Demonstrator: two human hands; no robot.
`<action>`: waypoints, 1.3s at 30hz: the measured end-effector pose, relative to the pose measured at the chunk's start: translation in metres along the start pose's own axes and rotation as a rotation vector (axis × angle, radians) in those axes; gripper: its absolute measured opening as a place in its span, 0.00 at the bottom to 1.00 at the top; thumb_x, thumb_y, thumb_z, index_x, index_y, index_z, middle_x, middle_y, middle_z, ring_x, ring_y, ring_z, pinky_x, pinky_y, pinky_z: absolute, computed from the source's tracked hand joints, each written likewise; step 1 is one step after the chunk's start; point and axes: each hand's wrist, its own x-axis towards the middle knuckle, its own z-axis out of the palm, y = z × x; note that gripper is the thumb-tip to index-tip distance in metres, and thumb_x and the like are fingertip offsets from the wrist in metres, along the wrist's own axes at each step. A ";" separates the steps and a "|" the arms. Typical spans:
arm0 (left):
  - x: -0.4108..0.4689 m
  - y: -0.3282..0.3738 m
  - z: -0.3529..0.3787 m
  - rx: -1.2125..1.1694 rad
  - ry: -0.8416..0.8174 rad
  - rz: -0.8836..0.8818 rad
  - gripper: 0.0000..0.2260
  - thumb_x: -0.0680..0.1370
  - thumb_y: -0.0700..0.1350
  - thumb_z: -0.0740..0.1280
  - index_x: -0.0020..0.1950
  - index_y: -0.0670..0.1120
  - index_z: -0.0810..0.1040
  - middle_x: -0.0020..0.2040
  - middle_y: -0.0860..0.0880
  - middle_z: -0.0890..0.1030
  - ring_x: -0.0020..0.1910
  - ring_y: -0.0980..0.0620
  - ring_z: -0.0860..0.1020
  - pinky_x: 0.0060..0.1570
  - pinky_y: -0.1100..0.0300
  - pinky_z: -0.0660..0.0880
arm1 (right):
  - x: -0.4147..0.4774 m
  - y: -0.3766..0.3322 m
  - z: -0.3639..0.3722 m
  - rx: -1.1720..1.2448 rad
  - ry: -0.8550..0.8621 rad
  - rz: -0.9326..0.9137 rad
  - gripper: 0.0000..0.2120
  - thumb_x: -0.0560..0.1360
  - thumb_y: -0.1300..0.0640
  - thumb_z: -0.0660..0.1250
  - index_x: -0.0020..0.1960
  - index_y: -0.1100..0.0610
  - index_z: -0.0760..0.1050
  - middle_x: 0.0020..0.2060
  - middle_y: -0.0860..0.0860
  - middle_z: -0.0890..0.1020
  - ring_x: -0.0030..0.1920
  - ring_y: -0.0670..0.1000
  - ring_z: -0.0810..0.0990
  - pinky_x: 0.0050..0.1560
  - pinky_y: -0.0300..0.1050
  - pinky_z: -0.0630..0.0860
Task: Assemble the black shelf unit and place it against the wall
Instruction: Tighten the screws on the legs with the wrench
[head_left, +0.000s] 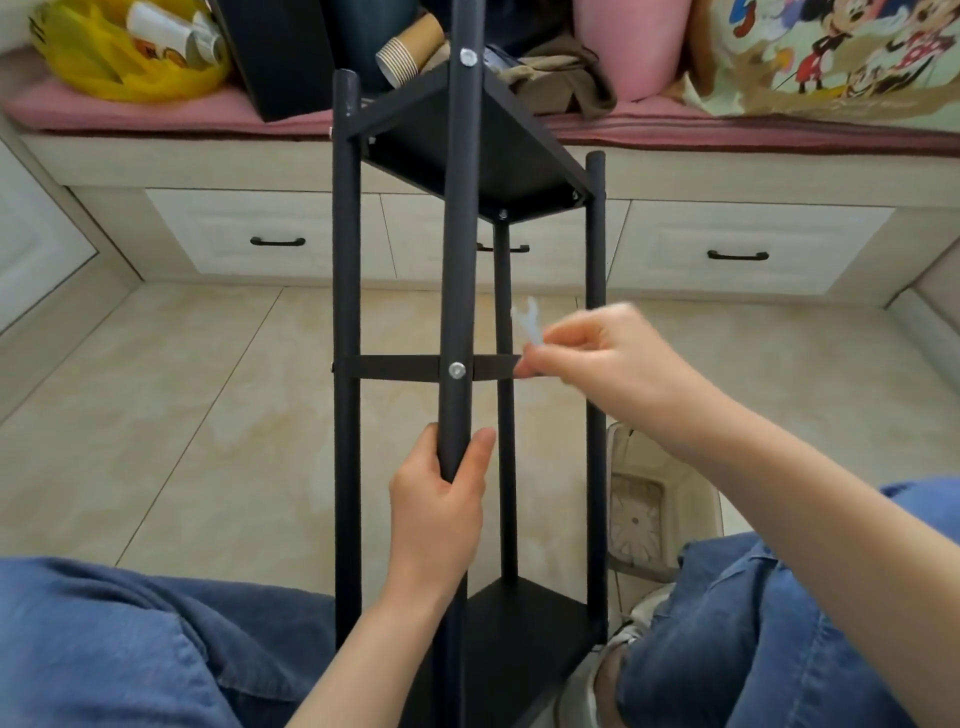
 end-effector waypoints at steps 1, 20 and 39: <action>0.001 -0.001 -0.002 -0.003 0.006 0.005 0.09 0.75 0.59 0.68 0.38 0.56 0.74 0.27 0.53 0.68 0.24 0.54 0.66 0.24 0.62 0.65 | -0.001 0.002 0.006 -0.048 -0.072 0.071 0.08 0.78 0.53 0.67 0.45 0.51 0.85 0.45 0.42 0.83 0.51 0.41 0.79 0.50 0.37 0.73; 0.031 -0.010 -0.017 -0.020 0.020 -0.034 0.12 0.82 0.54 0.67 0.38 0.56 0.77 0.26 0.51 0.69 0.21 0.53 0.66 0.20 0.61 0.65 | 0.007 0.034 0.093 0.218 0.030 0.351 0.15 0.82 0.54 0.60 0.40 0.53 0.79 0.29 0.47 0.74 0.33 0.47 0.73 0.42 0.45 0.72; 0.055 -0.030 -0.026 -0.045 0.051 -0.060 0.11 0.80 0.55 0.68 0.44 0.49 0.78 0.25 0.53 0.71 0.19 0.55 0.67 0.19 0.62 0.64 | 0.048 0.045 0.127 0.352 0.035 0.289 0.19 0.75 0.57 0.64 0.25 0.50 0.78 0.29 0.54 0.70 0.34 0.54 0.69 0.39 0.52 0.69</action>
